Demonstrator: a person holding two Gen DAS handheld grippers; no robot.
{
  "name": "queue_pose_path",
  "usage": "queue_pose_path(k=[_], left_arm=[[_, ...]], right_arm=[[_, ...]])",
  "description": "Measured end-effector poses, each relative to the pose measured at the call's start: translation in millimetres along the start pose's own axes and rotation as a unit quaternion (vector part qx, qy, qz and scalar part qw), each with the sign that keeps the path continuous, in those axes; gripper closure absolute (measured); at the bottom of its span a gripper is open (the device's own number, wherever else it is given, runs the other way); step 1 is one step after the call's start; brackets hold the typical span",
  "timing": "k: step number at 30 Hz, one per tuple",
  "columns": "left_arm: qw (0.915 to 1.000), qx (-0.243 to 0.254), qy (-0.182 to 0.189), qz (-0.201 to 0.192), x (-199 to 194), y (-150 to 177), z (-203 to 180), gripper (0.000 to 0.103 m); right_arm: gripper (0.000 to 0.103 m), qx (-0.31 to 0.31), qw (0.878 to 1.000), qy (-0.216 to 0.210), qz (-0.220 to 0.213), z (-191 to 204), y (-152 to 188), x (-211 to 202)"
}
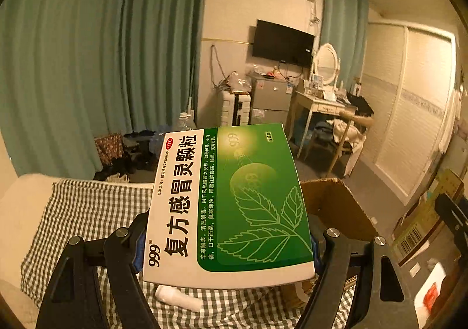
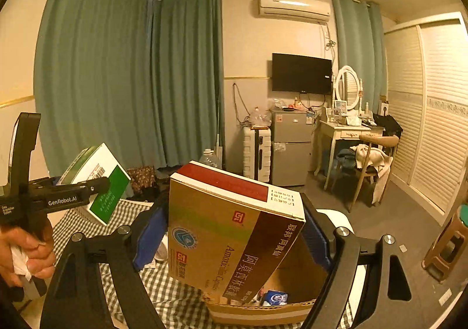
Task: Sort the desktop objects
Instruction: 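Lift and carry both medicine boxes over the cardboard box, then open both tools to drop the medicine boxes into the box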
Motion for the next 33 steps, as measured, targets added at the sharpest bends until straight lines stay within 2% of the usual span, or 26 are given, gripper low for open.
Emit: queue_pose_path(k=[7, 13, 17, 22, 28, 33], left_arm=[[0.9989, 0.041, 0.018, 0.012, 32, 17, -54, 0.023], [0.9952, 0.080, 0.052, 0.025, 68, 32, -105, 0.023], [0.9913, 0.099, 0.079, 0.035, 93, 44, -134, 0.023], [0.9878, 0.099, 0.097, 0.071, 129, 59, -155, 0.023], [0.9846, 0.109, 0.102, 0.092, 157, 73, -171, 0.023], [0.9813, 0.110, 0.117, 0.106, 165, 80, -177, 0.023]], right_arm=[[0.021, 0.017, 1.000, -0.009, 0.022, -34, 25, 34], [0.021, 0.012, 0.999, 0.009, 0.030, -55, 35, 52], [0.021, 0.038, 0.999, -0.003, 0.026, -73, 50, 69], [0.022, 0.042, 0.996, 0.016, 0.074, -88, 79, 97], [0.022, 0.046, 0.991, 0.026, 0.121, -97, 101, 118], [0.022, 0.060, 0.988, 0.033, 0.136, -105, 113, 124]])
Point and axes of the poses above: each gripper's, at about its wrist camera, not at the fingertips, and x roughly the way its jaws point, z to its left, y to its underside, the point moved 7 cm from there along x, roughly the way its jaws point, and after that the axes turned 2 degrees about z, right-handed, at the moved point
